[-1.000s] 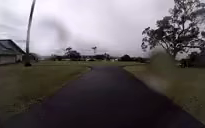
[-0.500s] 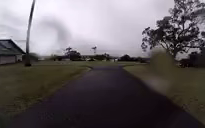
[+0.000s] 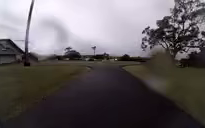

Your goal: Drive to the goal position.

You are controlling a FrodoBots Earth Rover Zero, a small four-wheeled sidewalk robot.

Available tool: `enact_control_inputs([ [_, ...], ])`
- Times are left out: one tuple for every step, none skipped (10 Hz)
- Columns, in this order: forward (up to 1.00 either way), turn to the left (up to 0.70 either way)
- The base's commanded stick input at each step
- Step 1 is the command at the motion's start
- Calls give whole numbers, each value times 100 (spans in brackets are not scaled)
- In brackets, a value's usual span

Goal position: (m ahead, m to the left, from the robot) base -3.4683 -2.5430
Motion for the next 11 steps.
enact_control_inputs([
  [85,0],
  [85,0],
  [85,0],
  [85,0],
  [85,0],
  [3,0],
  [0,0],
  [0,0],
  [0,0],
  [0,0],
  [0,0],
])
